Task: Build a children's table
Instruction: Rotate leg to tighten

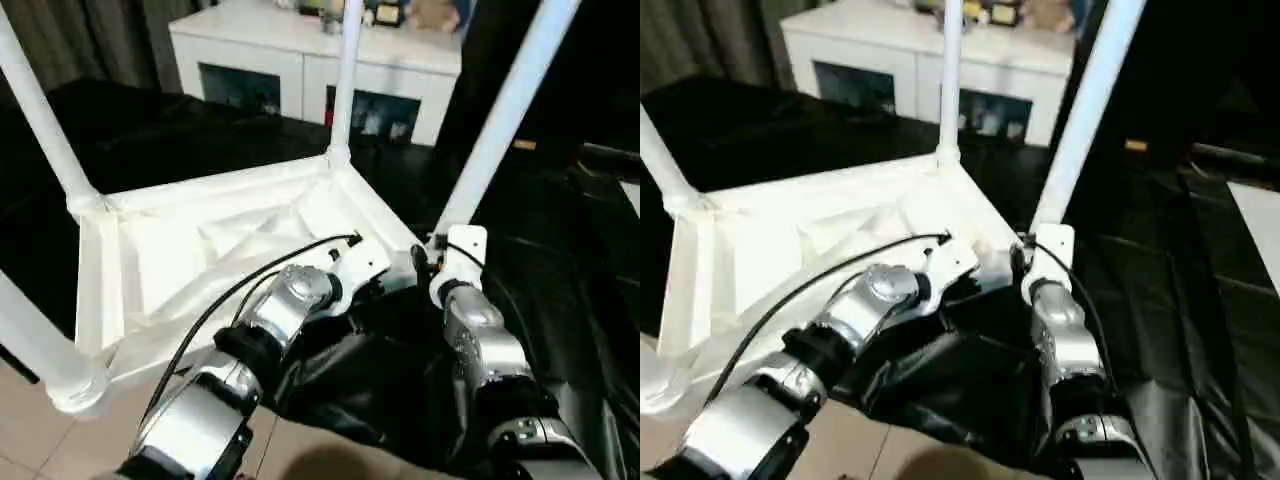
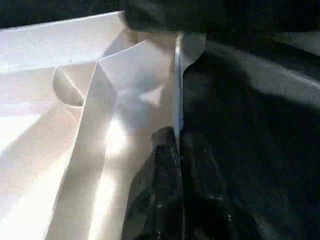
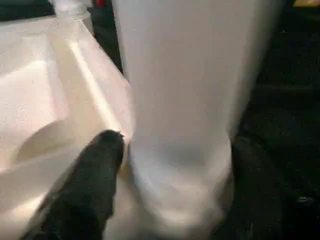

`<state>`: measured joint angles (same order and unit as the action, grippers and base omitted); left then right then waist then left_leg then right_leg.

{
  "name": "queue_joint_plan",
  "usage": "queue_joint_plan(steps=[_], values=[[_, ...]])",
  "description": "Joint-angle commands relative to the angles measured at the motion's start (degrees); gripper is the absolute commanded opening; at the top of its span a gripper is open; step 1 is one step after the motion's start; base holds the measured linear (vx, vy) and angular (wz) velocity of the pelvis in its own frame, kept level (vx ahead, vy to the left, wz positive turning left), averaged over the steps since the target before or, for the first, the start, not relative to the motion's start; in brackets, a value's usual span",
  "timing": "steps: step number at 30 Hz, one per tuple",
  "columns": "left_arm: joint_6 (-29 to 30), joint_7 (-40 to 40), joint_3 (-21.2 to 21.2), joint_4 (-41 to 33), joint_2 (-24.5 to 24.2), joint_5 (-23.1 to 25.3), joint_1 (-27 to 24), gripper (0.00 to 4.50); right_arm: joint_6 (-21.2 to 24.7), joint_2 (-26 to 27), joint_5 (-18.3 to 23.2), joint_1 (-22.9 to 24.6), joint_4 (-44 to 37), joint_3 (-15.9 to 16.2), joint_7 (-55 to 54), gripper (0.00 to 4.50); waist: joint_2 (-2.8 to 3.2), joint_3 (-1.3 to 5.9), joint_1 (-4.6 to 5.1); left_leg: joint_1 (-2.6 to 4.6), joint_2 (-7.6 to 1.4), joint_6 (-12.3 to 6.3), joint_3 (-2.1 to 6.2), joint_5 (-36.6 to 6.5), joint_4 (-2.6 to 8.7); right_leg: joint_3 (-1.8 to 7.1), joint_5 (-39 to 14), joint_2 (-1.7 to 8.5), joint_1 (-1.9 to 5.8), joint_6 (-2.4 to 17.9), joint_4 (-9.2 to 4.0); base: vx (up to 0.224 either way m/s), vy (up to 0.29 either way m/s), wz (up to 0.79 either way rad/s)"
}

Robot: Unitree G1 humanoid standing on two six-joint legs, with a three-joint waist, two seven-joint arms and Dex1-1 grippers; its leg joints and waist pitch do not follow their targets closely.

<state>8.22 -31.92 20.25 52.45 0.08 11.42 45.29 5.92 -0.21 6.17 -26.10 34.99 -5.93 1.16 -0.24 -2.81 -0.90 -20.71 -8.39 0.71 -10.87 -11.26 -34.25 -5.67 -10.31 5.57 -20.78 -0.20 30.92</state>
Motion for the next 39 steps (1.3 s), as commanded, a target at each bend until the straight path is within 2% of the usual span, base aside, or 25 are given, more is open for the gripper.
queue_joint_plan(steps=[1,2,3,5,6,7,8,10,12,13,14,15,16,18,20,21,24,26,28,29,30,34,39], values=[[0.3,2.1,0.8,1.0,0.3,1.4,0.4,0.00,-0.6,1.6,0.8,1.2,-1.7,3.5,3.3,3.64,0.00,2.86,0.52,0.23,-5.06,3.48,4.63,-32.5,6.49,1.81,-30.3,5.09,1.47,4.3,-4.16,0.005,0.027,-0.25],[0.3,1.6,0.9,1.4,-0.4,1.3,0.4,0.00,-1.1,1.5,0.8,1.7,-2.7,3.7,3.6,3.79,0.09,3.26,0.95,-0.40,-5.12,3.25,4.65,-29.4,6.46,2.27,-24.5,5.27,1.38,6.4,-3.59,0.000,0.000,0.00],[0.1,1.0,1.1,1.4,-1.0,1.4,0.3,0.00,-1.3,1.1,0.8,2.1,-3.8,3.7,3.7,3.86,-0.10,3.28,1.07,-0.37,-5.13,2.84,4.48,-28.6,6.35,2.50,-22.7,5.32,1.11,7.6,-3.48,0.000,0.000,0.00],[-0.3,0.3,0.9,2.7,-1.5,1.4,0.5,0.00,-2.2,-0.1,0.2,2.4,-5.2,4.0,4.1,3.95,-0.44,3.10,0.18,0.58,-4.89,1.03,3.24,-25.4,5.69,3.21,-20.3,5.44,0.05,10.4,-3.70,0.000,0.000,0.00],[-0.7,-0.6,0.8,3.2,-1.9,1.5,0.6,0.00,-2.2,-0.9,-0.1,2.8,-6.5,4.2,5.2,4.18,-0.51,3.04,0.00,0.56,-4.77,0.50,3.05,-24.5,5.53,3.27,-20.6,5.48,0.03,10.6,-3.74,0.000,0.000,0.00],[-0.8,-0.9,0.8,3.2,-2.0,1.6,0.6,0.00,-2.1,-1.2,-0.1,2.9,-6.9,4.3,5.5,4.18,-0.50,2.95,-0.15,0.55,-4.76,0.10,2.93,-23.9,5.44,3.34,-21.3,5.54,0.07,10.5,-3.84,0.000,0.000,0.00],[-0.7,-3.3,1.1,2.6,-3.0,1.6,0.0,0.00,-1.4,-3.3,0.1,4.2,-10.4,4.7,8.2,4.25,-0.30,2.98,-0.70,0.37,-4.98,-0.77,2.92,-21.4,5.48,3.34,-21.4,5.52,0.42,10.2,-3.77,0.000,0.000,0.00],[-0.9,-5.0,1.3,2.1,-3.7,1.5,-0.4,0.00,-1.2,-5.2,0.1,5.2,-12.6,4.7,10.5,4.27,-0.39,3.08,-1.23,0.14,-5.34,-1.15,2.87,-19.1,5.69,3.39,-18.4,5.22,0.71,10.2,-3.26,0.000,0.000,0.00],[-1.1,-8.2,2.0,0.9,-4.9,1.4,-1.2,0.00,-0.9,-8.2,0.6,7.2,-16.0,4.6,14.4,4.27,-0.14,3.13,-1.38,0.32,-5.37,-1.20,2.76,-18.8,5.67,3.36,-16.8,4.98,0.59,11.3,-2.95,0.000,0.000,0.00],[-1.3,-9.4,2.3,0.4,-5.4,1.3,-1.5,0.00,-0.8,-9.1,1.2,7.9,-17.0,4.5,16.0,4.27,-0.34,3.20,-1.56,0.36,-5.36,-1.41,2.61,-18.7,5.55,3.41,-16.5,5.04,0.65,11.3,-3.03,0.000,0.000,0.00],[-0.7,-12.0,2.9,-0.9,-6.6,1.0,-2.3,0.00,-0.4,-11.5,2.7,9.8,-19.8,4.7,20.6,4.27,-0.20,3.10,-1.71,0.27,-5.31,-1.84,2.48,-18.0,5.45,3.61,-15.7,5.10,0.66,12.0,-2.79,0.000,0.000,0.00],[-0.4,-14.6,3.5,-2.0,-7.6,0.8,-2.9,0.00,-0.2,-13.6,3.5,11.3,-21.8,5.4,24.2,4.27,-0.37,3.00,-1.78,0.06,-5.32,-2.06,2.47,-18.0,5.47,3.60,-16.1,5.09,0.86,11.8,-2.82,0.000,0.000,0.00],[0.5,-17.5,4.2,-3.4,-8.8,0.6,-3.5,0.00,0.0,-16.0,4.1,12.9,-23.7,6.3,27.9,4.27,-0.23,2.78,-2.02,0.24,-5.33,-2.35,2.48,-19.4,5.42,3.68,-18.3,5.15,0.82,11.3,-2.99,0.051,-0.035,-0.01],[1.4,-23.0,5.3,-6.0,-11.8,0.6,-4.9,0.00,0.6,-21.1,5.6,16.6,-27.7,7.8,34.8,4.27,-0.26,2.92,-2.22,0.37,-5.40,-2.67,2.34,-18.6,5.34,3.87,-18.8,5.15,0.77,11.3,-2.98,0.055,-0.041,0.01],[0.0,-28.1,6.5,-8.6,-14.9,0.5,-6.1,0.00,0.6,-23.8,6.5,18.6,-29.5,7.6,37.9,4.27,-0.21,3.12,-2.63,0.08,-5.49,-3.43,2.35,-15.7,5.41,3.90,-16.2,5.15,1.18,12.0,-2.68,0.000,0.000,0.00],[-0.7,-31.1,7.1,-10.3,-16.8,0.4,-6.9,0.00,0.8,-24.7,7.0,19.3,-30.1,7.0,38.9,4.27,-0.28,3.12,-2.53,-0.12,-5.45,-3.54,2.34,-15.1,5.39,3.85,-15.8,5.09,1.20,12.2,-2.54,0.000,0.000,0.00],[-3.2,-35.9,7.6,-13.9,-20.3,-0.7,-8.5,0.00,0.7,-25.5,7.2,19.6,-30.1,6.1,39.4,4.27,-0.26,3.17,-2.40,0.10,-5.46,-3.77,2.23,-13.3,5.35,3.73,-15.5,4.98,1.13,13.1,-2.41,0.000,0.000,0.00],[-3.6,-36.5,6.8,-15.3,-21.2,-1.5,-9.0,0.00,0.9,-25.6,6.9,19.5,-30.0,6.0,39.3,4.27,0.02,3.12,-2.31,0.60,-5.53,-2.87,2.08,-14.1,5.40,3.72,-16.2,4.73,0.85,13.4,-2.38,0.000,0.000,0.00],[-4.0,-35.9,6.5,-16.0,-22.2,-1.3,-8.9,0.00,1.3,-25.8,6.8,19.1,-29.9,6.4,39.5,4.27,0.16,3.04,-2.33,0.79,-5.61,-2.11,2.08,-15.6,5.58,3.69,-16.6,4.54,0.76,13.5,-2.36,0.000,0.000,0.00],[-4.1,-36.4,6.3,-16.9,-22.8,-1.4,-9.2,0.00,1.6,-25.9,7.0,19.0,-30.2,7.3,40.2,4.27,-0.31,3.00,-2.31,0.85,-5.62,-1.75,1.98,-16.5,5.64,3.74,-17.6,4.55,0.70,13.1,-2.49,0.000,0.000,0.00],[-4.1,-36.4,6.3,-16.9,-22.8,-1.4,-9.2,0.00,1.6,-25.9,7.0,19.0,-30.2,7.3,40.2,4.27,-0.13,3.00,-2.47,0.94,-5.63,-1.53,2.04,-16.9,5.65,3.78,-18.0,4.67,0.70,13.0,-2.40,0.000,0.000,0.00],[-3.2,-38.5,5.3,-19.5,-23.4,-3.1,-10.1,0.00,2.4,-25.4,7.8,18.7,-31.1,9.0,42.5,4.27,-0.23,3.00,-2.38,0.82,-5.60,-1.06,2.01,-16.7,5.73,3.87,-18.4,4.75,0.73,12.4,-2.41,0.000,0.000,0.00],[-2.1,-41.7,5.3,-22.5,-23.8,-5.1,-11.2,0.00,1.9,-25.3,6.5,17.4,-28.9,11.3,44.9,4.27,-0.06,3.19,-2.37,0.79,-5.59,-1.72,1.83,-14.0,5.53,3.91,-14.6,4.59,0.79,13.8,-1.90,0.000,0.000,0.00]])
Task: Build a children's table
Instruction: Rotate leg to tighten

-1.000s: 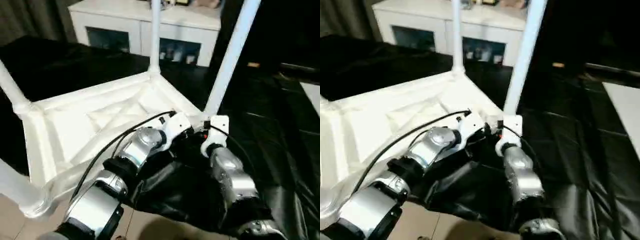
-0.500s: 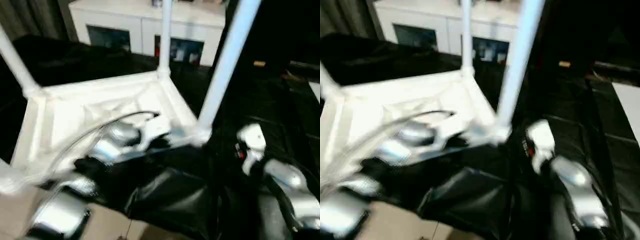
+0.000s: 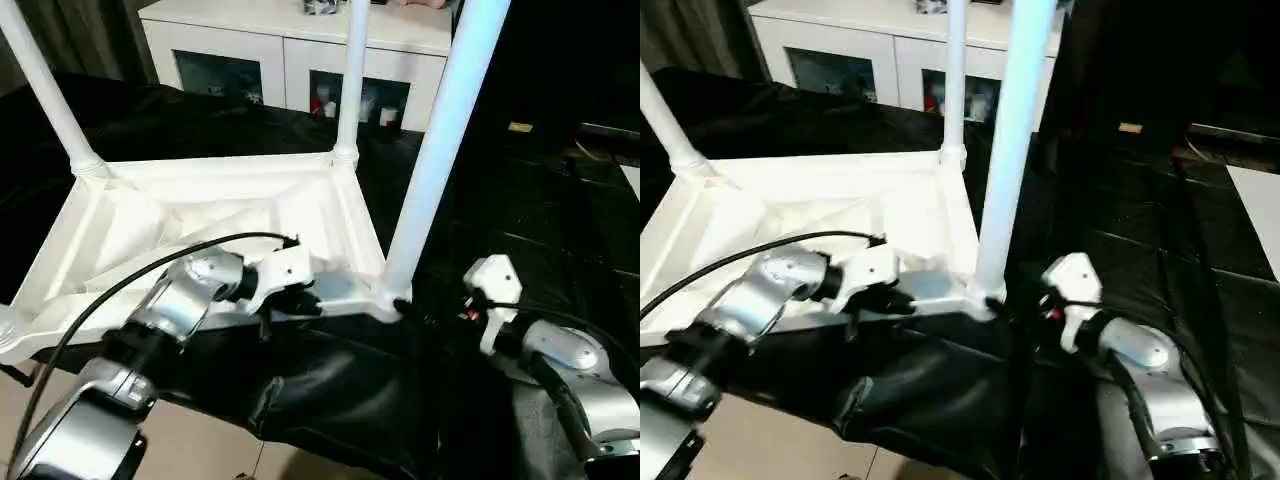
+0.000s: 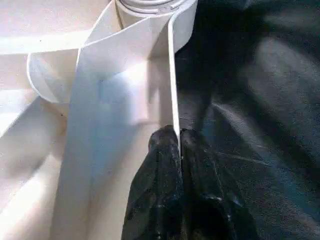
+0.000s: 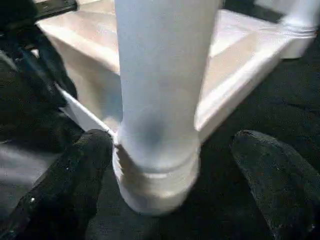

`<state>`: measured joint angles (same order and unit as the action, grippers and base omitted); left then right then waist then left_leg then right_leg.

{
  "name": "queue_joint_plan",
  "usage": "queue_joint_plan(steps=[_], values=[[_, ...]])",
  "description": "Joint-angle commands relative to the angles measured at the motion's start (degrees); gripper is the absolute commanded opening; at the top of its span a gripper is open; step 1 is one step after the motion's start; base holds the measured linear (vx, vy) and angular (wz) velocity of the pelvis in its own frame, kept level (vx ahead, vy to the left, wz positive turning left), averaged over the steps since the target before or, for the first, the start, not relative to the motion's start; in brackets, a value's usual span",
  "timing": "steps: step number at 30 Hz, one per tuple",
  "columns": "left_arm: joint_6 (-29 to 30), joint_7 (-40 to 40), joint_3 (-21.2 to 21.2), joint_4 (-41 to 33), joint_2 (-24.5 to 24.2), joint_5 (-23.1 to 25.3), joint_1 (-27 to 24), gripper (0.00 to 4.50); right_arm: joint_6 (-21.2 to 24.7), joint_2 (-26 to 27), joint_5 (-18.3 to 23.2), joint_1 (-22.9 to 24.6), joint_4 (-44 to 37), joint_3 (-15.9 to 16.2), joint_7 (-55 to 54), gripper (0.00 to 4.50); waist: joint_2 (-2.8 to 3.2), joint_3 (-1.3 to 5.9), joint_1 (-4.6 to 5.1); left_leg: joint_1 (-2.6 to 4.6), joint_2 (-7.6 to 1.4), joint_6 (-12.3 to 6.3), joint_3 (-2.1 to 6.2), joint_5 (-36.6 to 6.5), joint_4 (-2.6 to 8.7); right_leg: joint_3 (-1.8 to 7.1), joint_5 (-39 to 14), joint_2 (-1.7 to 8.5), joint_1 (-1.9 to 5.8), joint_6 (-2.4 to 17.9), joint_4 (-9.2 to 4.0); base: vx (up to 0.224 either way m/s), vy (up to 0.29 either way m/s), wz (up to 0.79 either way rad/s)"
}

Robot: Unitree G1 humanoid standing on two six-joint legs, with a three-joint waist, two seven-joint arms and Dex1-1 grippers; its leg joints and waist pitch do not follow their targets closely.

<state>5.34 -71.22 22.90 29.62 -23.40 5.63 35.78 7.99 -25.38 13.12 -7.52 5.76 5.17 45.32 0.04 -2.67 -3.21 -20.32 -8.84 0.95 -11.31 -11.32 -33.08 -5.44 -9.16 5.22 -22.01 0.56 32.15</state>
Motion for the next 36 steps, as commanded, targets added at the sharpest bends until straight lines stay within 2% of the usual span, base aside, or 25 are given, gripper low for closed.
queue_joint_plan(steps=[1,5,7,10,11,14,17,26,35,36], values=[[1.0,-2.6,2.8,-0.2,-0.4,0.6,-1.8,0.00,-0.3,0.1,-0.3,-2.0,1.6,0.3,1.1,4.27,-0.38,3.08,-0.13,0.40,-5.13,-2.06,2.20,-13.5,4.29,3.70,-14.8,4.96,2.06,13.4,-3.03,0.000,0.000,0.00],[1.2,-2.5,3.2,-0.6,-0.5,0.8,-1.9,0.00,-0.5,0.6,-0.3,-4.0,3.6,0.6,1.5,4.27,-0.36,3.08,-0.29,0.55,-5.10,-1.77,2.13,-13.3,4.22,3.72,-14.6,4.98,2.12,13.8,-2.93,0.000,0.000,0.00],[1.5,-2.4,3.1,-1.0,-0.6,0.9,-2.1,0.00,-0.6,0.5,-0.5,-4.4,3.9,1.0,2.3,3.93,-0.55,3.09,-0.31,0.47,-5.08,-1.88,2.09,-12.9,4.19,3.71,-14.3,4.94,2.19,13.7,-2.88,0.000,0.000,0.00],[1.8,-2.3,3.0,-1.4,-0.7,1.2,-2.2,0.00,-0.7,0.3,-0.8,-4.9,4.5,1.6,3.0,3.81,-0.60,3.16,-0.38,0.43,-5.11,-2.17,2.13,-12.1,4.10,3.69,-13.8,5.03,2.28,13.8,-2.75,0.000,0.000,0.00],[1.8,-2.2,3.0,-1.3,-0.7,1.3,-2.2,0.00,-0.9,-0.1,-1.1,-5.0,4.8,2.1,3.8,3.56,-0.55,3.17,-0.38,0.42,-5.05,-2.24,2.10,-12.0,4.06,3.67,-13.9,4.99,2.29,13.8,-2.77,0.000,0.000,0.00],[1.9,-2.1,3.0,-1.2,-0.9,1.4,-2.2,0.00,-1.1,-0.6,-1.4,-5.0,5.3,2.6,4.9,3.44,-0.54,3.19,-0.38,0.45,-5.06,-2.46,2.08,-11.8,4.01,3.67,-13.7,4.96,2.29,13.9,-2.74,0.000,0.000,0.00],[1.9,-1.9,3.0,-1.2,-1.1,1.4,-2.3,0.00,-1.2,-0.8,-1.5,-4.9,5.5,2.6,5.5,3.09,-0.72,3.23,-0.39,0.43,-5.03,-2.54,2.06,-11.6,3.96,3.66,-13.5,4.94,2.36,14.0,-2.68,0.000,0.000,0.00],[2.0,-1.6,3.1,-1.4,-1.1,1.6,-2.4,0.00,-1.5,-1.3,-1.4,-4.8,6.0,2.9,6.7,2.38,-0.65,3.26,-0.41,0.47,-5.04,-2.74,2.07,-11.3,3.89,3.63,-13.5,4.91,2.32,14.0,-2.61,0.000,0.000,0.00],[2.0,-1.6,3.2,-1.2,-1.3,1.7,-2.3,0.00,-2.2,-1.3,-2.2,-5.0,6.7,3.3,6.8,2.17,-0.78,3.29,-0.47,0.44,-4.98,-2.82,2.07,-11.1,3.78,3.64,-13.8,4.96,2.38,14.0,-2.57,0.000,0.000,0.00],[2.0,-1.5,3.2,-1.2,-1.3,1.7,-2.3,0.00,-1.7,-1.0,-1.6,-5.1,6.8,3.0,6.8,2.69,-0.79,3.28,-0.45,0.44,-4.99,-2.82,2.07,-11.1,3.78,3.63,-13.9,4.92,2.35,13.9,-2.57,0.000,0.000,0.00]])
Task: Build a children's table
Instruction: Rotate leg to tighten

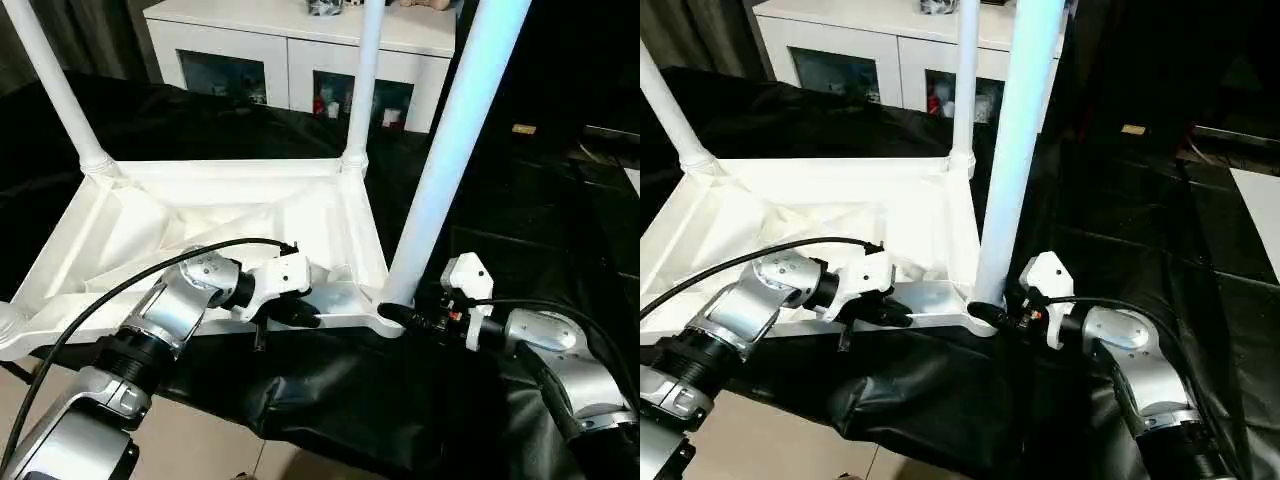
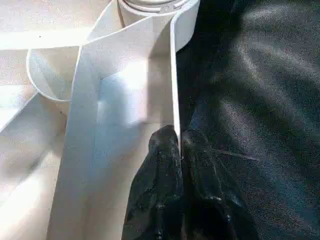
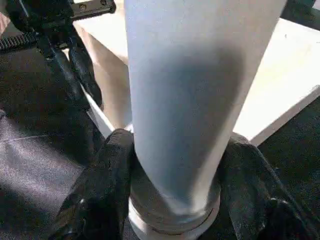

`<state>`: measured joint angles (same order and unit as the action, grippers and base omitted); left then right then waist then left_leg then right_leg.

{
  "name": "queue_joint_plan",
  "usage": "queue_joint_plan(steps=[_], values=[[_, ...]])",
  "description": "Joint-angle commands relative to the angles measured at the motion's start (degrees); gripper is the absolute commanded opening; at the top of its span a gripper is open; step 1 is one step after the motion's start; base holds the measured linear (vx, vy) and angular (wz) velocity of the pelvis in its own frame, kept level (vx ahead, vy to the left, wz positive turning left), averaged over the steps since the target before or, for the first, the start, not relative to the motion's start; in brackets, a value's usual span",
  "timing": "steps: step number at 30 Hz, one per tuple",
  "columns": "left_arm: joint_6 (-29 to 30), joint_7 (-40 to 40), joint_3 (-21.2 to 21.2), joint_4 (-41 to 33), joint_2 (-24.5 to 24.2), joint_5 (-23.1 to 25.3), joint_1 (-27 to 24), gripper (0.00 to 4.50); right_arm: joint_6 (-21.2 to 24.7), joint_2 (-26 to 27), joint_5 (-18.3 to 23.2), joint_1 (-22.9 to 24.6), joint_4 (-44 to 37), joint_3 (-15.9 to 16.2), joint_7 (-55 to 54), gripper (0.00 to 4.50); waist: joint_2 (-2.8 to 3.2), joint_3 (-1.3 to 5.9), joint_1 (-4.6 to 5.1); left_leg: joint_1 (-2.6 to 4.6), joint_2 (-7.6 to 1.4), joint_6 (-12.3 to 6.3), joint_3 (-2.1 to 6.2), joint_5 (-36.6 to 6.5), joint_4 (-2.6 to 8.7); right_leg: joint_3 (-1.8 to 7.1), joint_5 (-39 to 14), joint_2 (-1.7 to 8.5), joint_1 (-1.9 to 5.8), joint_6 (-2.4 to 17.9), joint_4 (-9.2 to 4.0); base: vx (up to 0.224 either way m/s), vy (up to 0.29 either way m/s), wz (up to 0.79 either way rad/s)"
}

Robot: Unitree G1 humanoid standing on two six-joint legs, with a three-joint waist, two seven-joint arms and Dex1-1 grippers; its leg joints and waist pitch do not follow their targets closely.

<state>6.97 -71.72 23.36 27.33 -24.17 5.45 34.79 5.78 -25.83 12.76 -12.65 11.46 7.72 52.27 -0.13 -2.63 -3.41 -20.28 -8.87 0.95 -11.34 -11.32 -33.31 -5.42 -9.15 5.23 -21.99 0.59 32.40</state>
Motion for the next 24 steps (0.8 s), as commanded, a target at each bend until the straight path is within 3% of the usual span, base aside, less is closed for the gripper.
queue_joint_plan(steps=[1,9,12,24], values=[[0.4,-1.0,2.7,1.0,-0.5,1.9,-1.4,0.00,1.3,-0.4,-0.6,-0.1,1.1,0.3,0.3,2.69,-0.61,3.25,-0.24,0.40,-4.95,-2.77,2.11,-11.3,4.00,3.58,-14.2,4.91,2.33,13.9,-2.84,0.000,0.000,0.00],[0.5,-0.9,2.8,0.9,-0.4,1.9,-1.3,0.00,1.5,-0.7,-1.0,0.3,0.9,1.2,1.4,3.36,-0.74,2.91,-0.20,0.45,-4.94,-1.64,2.25,-14.5,4.08,3.65,-19.6,5.00,2.04,12.4,-3.37,0.000,0.000,0.00],[0.4,-0.9,2.8,1.1,-0.4,2.0,-1.2,0.00,0.3,-0.9,-2.9,0.2,1.6,1.6,-0.2,3.59,-0.69,2.85,-0.12,0.52,-4.95,-0.85,2.37,-15.6,4.16,3.66,-21.3,4.95,1.88,11.7,-3.47,0.000,0.000,0.00],[0.0,-1.0,2.6,1.9,-0.4,2.2,-0.7,0.00,0.3,-0.3,-2.5,-0.3,2.4,0.8,-0.1,3.59,-0.59,2.93,-0.13,0.45,-4.91,-1.23,2.37,-15.5,4.11,3.70,-19.8,4.96,2.00,12.3,-3.34,0.000,0.000,0.00]])
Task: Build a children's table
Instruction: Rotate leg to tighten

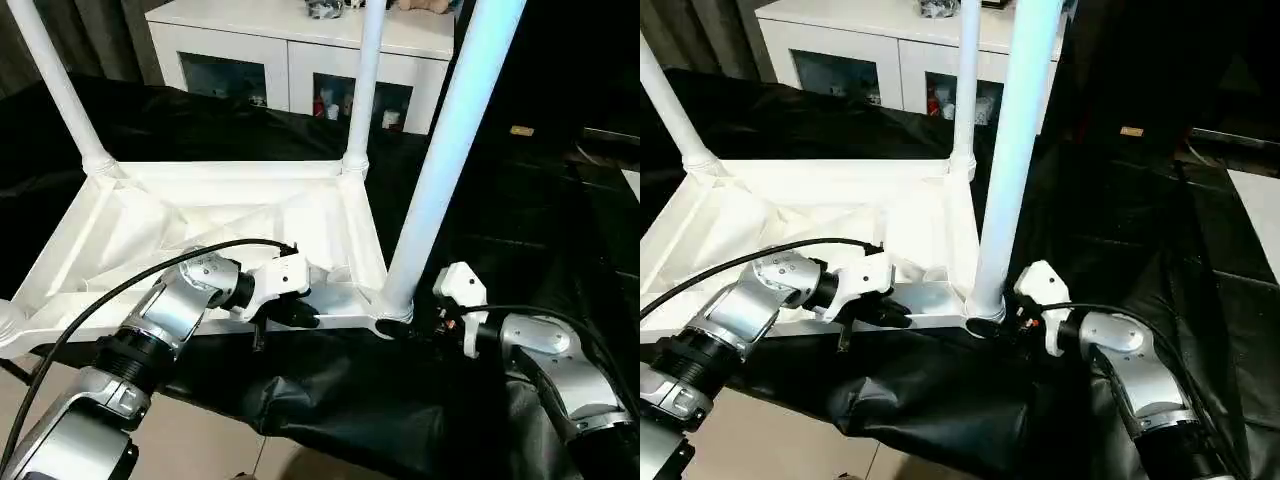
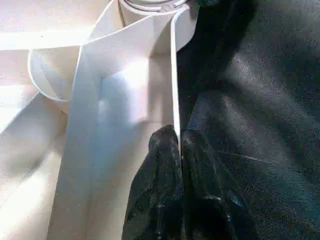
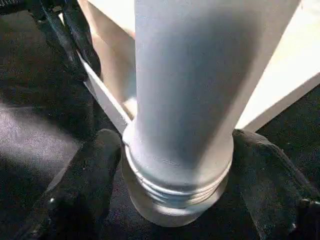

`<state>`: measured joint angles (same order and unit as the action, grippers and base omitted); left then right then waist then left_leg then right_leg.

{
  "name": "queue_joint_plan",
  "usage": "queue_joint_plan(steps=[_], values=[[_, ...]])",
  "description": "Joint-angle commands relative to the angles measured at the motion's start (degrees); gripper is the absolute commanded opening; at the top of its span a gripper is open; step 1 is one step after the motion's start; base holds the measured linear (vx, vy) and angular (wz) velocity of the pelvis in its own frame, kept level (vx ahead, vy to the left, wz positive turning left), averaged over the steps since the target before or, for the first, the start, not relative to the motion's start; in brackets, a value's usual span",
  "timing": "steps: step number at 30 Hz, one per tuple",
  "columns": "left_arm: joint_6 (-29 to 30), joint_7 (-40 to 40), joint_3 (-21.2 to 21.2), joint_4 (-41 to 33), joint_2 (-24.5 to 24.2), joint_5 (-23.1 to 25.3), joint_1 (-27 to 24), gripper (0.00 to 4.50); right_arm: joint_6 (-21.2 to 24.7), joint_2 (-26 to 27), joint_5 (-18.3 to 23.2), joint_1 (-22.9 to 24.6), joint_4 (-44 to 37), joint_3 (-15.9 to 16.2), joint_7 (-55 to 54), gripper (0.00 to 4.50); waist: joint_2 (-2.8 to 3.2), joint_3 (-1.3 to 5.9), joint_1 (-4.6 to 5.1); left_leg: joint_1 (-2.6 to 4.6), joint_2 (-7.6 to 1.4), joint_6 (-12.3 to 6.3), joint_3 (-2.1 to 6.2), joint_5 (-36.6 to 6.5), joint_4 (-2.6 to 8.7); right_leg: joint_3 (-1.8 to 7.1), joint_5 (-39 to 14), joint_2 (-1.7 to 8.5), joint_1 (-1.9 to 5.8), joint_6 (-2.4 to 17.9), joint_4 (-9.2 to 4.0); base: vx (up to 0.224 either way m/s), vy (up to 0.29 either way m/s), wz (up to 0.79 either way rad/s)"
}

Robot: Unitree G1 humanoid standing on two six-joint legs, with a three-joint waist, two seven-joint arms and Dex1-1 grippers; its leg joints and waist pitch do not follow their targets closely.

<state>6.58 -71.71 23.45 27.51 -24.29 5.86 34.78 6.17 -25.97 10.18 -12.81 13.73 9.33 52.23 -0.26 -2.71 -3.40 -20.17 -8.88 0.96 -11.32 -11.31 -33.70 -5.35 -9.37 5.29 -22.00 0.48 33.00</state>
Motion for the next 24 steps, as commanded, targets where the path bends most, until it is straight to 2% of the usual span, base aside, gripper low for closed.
queue_joint_plan(steps=[1,8,17,24], values=[[0.4,-1.0,2.6,1.7,-0.3,1.8,-0.7,0.00,0.0,0.0,0.3,-0.2,0.1,-0.9,0.0,3.59,-0.47,3.02,-0.13,0.34,-4.90,-1.25,2.34,-15.4,4.50,3.64,-19.5,4.88,2.02,12.4,-3.94,0.000,0.000,0.00],[0.5,-1.1,2.6,1.7,-0.4,1.8,-0.8,0.00,-0.4,0.2,0.7,-0.1,0.2,-0.9,0.4,3.59,-0.48,2.97,-0.12,0.38,-4.92,-1.07,2.35,-16.0,4.55,3.66,-20.0,4.90,1.95,12.3,-4.01,0.000,0.000,0.00],[0.6,-1.3,2.6,1.6,-0.6,1.8,-0.9,0.00,-0.8,0.7,1.2,-0.6,0.6,-1.2,0.4,2.80,-0.52,2.93,-0.09,0.35,-4.95,-1.04,2.38,-16.0,4.61,3.64,-20.4,4.88,1.92,12.1,-4.04,0.000,0.000,0.00],[0.6,-1.2,2.6,1.7,-0.5,1.8,-0.9,0.00,-0.7,0.8,1.3,-0.6,0.6,-1.1,0.6,2.72,-0.50,2.97,-0.16,0.36,-4.92,-1.08,2.35,-15.8,4.57,3.68,-20.2,4.98,1.93,12.1,-4.05,0.000,0.000,0.00]])
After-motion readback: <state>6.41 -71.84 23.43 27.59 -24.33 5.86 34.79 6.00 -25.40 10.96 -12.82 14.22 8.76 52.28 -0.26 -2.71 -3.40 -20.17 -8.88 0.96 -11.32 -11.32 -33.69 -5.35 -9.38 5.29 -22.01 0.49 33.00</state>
